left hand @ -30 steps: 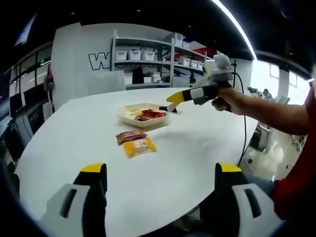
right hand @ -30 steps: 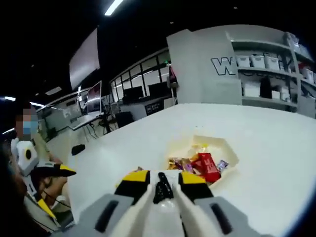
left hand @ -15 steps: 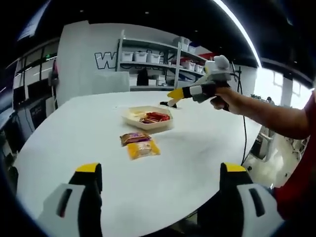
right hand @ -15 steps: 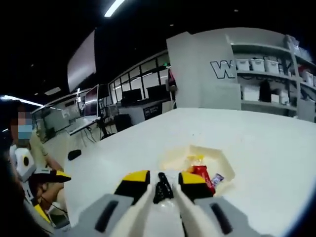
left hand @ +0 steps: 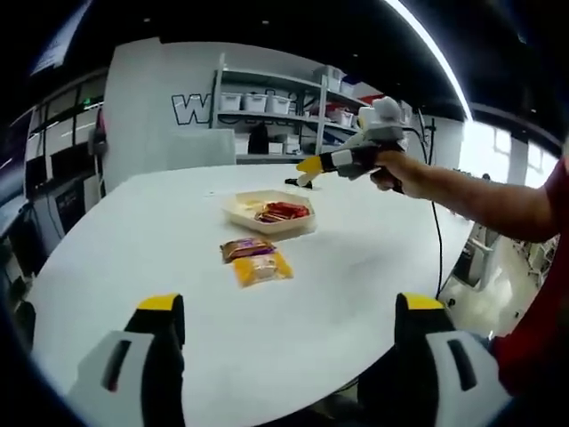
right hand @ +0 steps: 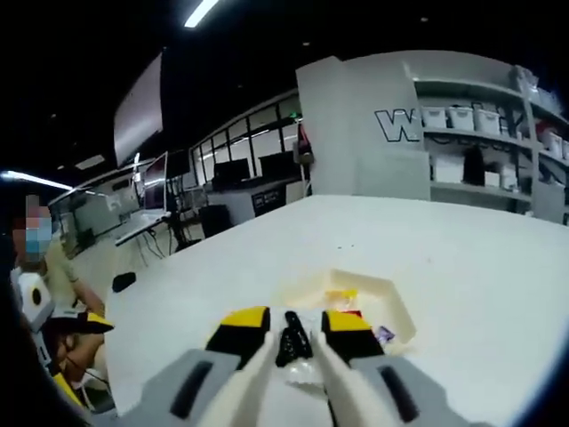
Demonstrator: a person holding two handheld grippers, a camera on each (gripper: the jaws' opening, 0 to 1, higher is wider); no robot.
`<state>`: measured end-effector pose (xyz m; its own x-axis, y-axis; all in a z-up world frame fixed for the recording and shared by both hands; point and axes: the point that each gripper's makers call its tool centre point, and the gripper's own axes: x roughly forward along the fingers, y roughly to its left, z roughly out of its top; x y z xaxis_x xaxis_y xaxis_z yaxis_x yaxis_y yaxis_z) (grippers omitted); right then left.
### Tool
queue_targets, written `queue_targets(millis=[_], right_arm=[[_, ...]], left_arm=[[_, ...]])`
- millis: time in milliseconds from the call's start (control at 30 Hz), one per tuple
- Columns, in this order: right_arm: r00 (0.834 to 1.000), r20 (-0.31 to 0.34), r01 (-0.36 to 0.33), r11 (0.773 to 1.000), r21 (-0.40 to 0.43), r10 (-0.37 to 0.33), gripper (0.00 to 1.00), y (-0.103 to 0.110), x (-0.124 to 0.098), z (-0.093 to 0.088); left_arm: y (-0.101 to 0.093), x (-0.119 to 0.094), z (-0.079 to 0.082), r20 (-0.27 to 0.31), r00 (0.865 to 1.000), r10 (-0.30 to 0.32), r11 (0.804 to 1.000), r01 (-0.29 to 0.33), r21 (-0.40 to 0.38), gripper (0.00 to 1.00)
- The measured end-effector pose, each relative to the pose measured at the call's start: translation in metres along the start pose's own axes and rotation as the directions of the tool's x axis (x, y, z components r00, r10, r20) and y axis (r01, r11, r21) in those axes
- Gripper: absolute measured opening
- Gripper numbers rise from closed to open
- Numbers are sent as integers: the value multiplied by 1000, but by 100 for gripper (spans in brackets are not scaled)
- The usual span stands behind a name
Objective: Place the target food into the container with the food tongs after gripping and lifting it, then release it inside without dropping or visibly crushing the food.
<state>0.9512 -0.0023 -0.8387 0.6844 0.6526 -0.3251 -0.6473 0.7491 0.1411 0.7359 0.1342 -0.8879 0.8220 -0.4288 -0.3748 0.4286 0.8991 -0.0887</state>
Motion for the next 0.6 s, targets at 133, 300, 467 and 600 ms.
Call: queue_targets(millis=[133,300,467,600], right_arm=[[1000,3,6,1000,-2,-6,16,-4,6,4],[1000,7,17,1000,-8,-17,17,-7,11,6],[1000,0,22,1000,-15,-22,17,-10,18,3],[1000,6,24,1000,-15,-24,17,-13,21,6]], left_arm=[[4,-1,0,-1,1000,10,1000,-10,0,96],[7,-1,1,0,1000,18,1000,-18,-5,95],[11,0,1,-1,1000,23,1000,-23,-8,95],[14,0,2,-3,1000,28,1000,-28,-7,95]])
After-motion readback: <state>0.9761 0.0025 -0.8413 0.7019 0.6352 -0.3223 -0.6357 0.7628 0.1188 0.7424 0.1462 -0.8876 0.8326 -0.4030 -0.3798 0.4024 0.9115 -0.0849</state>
